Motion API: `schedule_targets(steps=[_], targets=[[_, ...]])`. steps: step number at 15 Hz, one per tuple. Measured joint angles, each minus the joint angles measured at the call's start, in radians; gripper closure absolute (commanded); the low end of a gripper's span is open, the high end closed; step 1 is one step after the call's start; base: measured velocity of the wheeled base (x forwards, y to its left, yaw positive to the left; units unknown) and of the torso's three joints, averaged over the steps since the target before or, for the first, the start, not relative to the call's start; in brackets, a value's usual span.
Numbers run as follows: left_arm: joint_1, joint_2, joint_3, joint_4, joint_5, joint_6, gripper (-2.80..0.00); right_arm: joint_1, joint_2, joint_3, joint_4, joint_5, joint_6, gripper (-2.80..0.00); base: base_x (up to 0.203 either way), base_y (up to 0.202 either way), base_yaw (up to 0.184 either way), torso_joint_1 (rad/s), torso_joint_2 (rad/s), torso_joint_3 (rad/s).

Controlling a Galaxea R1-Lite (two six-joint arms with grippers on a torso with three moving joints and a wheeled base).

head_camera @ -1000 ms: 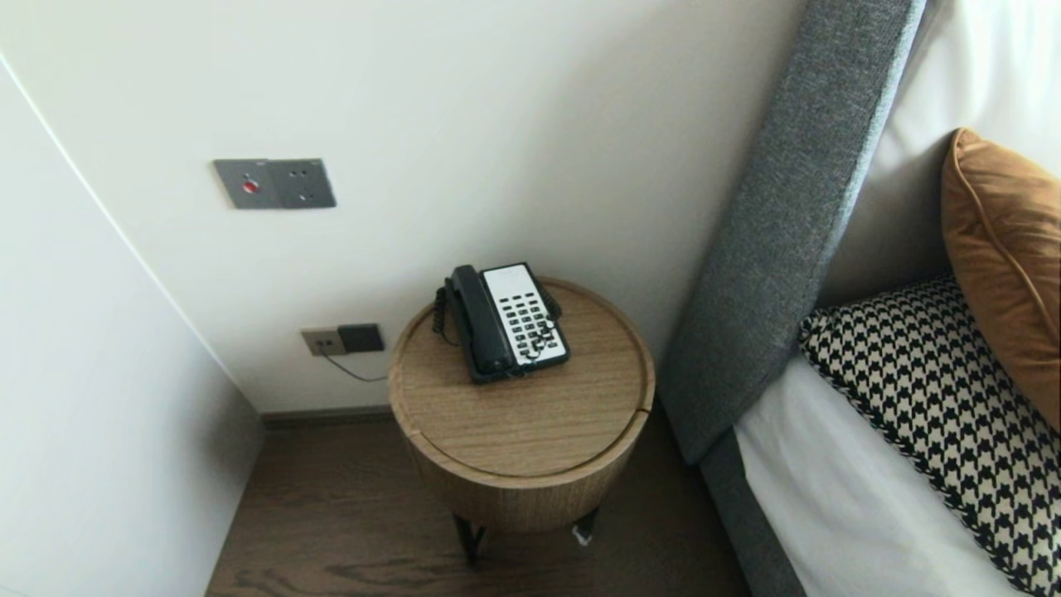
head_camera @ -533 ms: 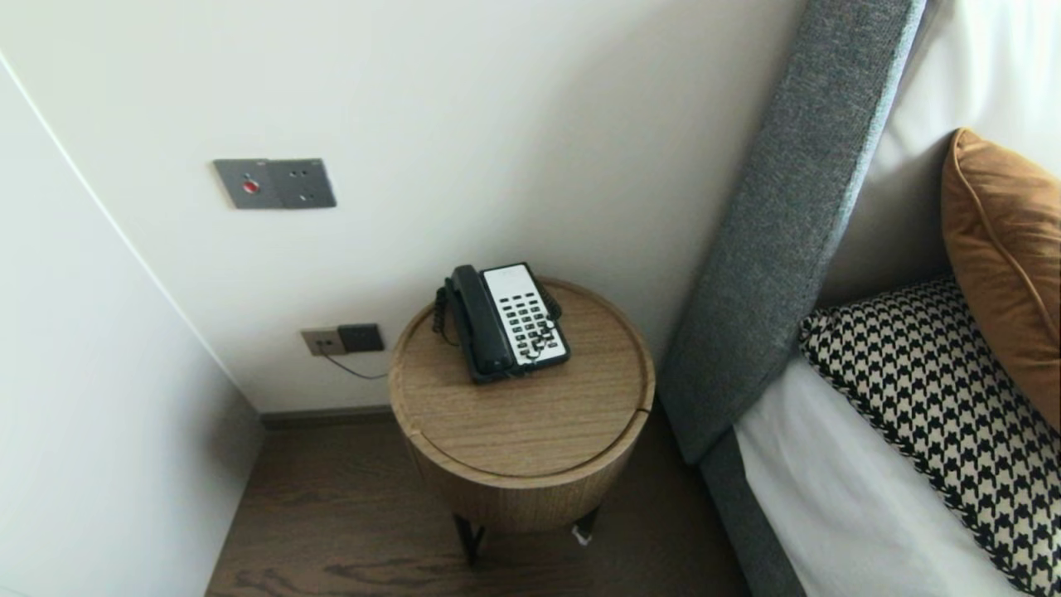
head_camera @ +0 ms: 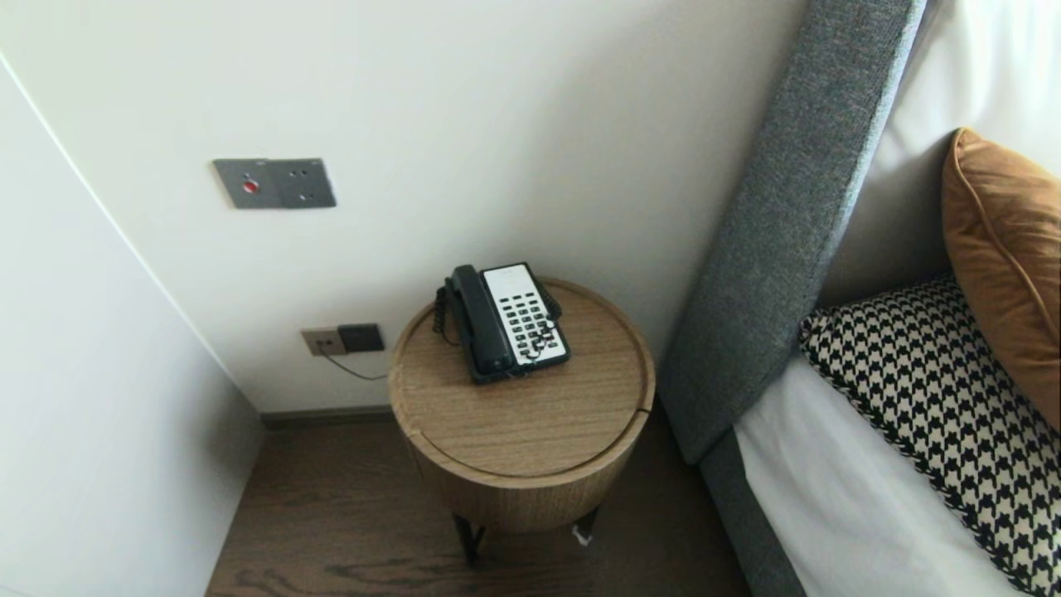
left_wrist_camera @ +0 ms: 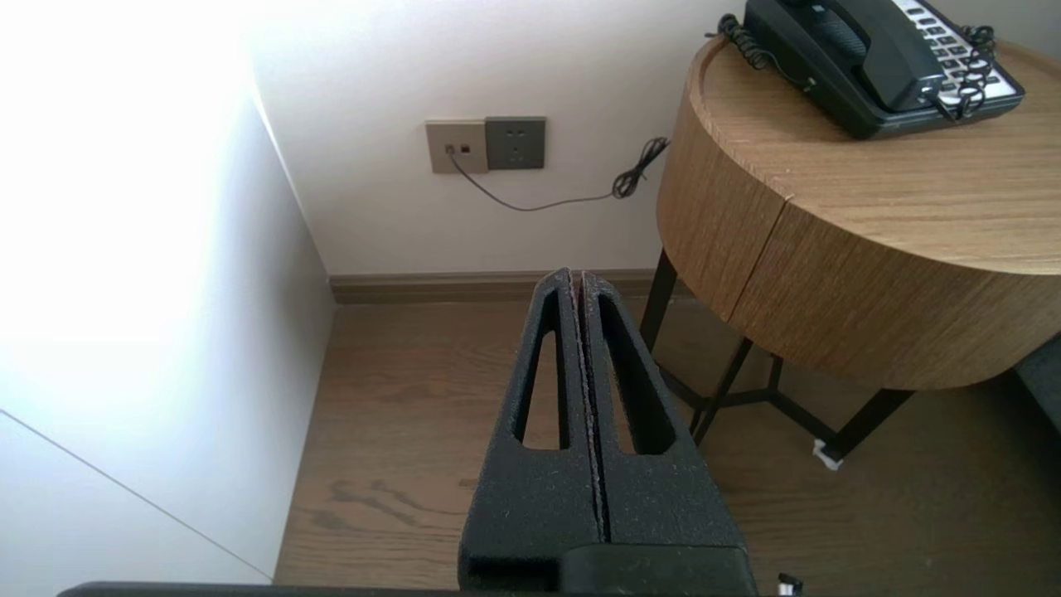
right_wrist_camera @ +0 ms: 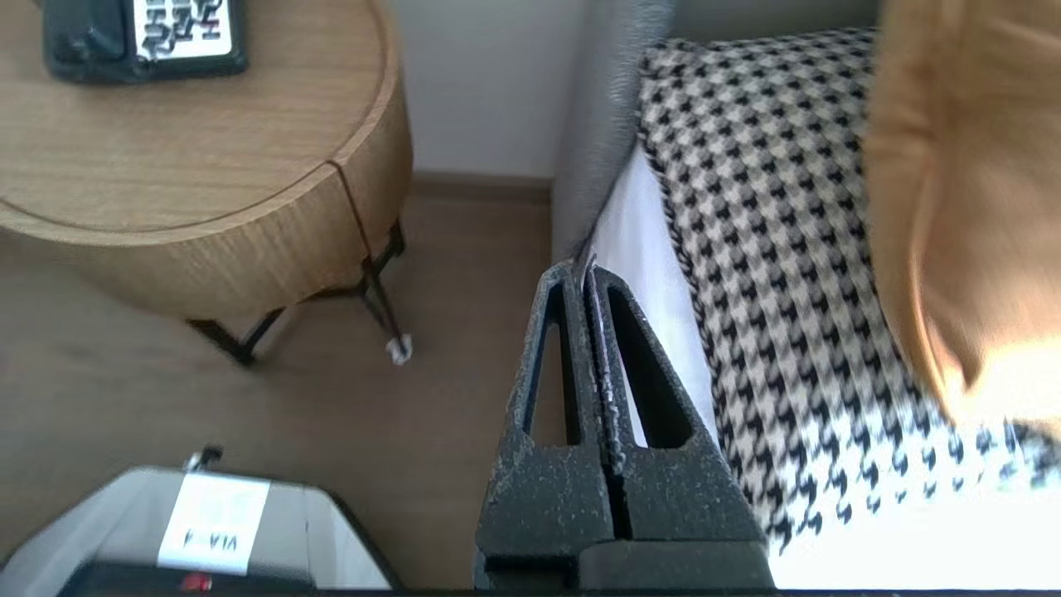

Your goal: Open the nightstand drawer

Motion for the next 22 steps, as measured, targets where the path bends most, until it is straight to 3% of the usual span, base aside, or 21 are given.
schedule_targets(steps=[9, 22], targets=[[0.000, 0.000, 0.000, 0.000, 0.000, 0.000, 0.00, 0.210, 0.475, -0.134, -0.007, 0.021, -0.015, 0.00, 0.000, 0.000, 0.000, 0.000, 0.00, 0.000], [0.000, 0.000, 0.000, 0.000, 0.000, 0.000, 0.00, 0.429, 1.034, -0.514, -0.011, 0.010, -0.003, 0.00, 0.000, 0.000, 0.000, 0.000, 0.00, 0.000]])
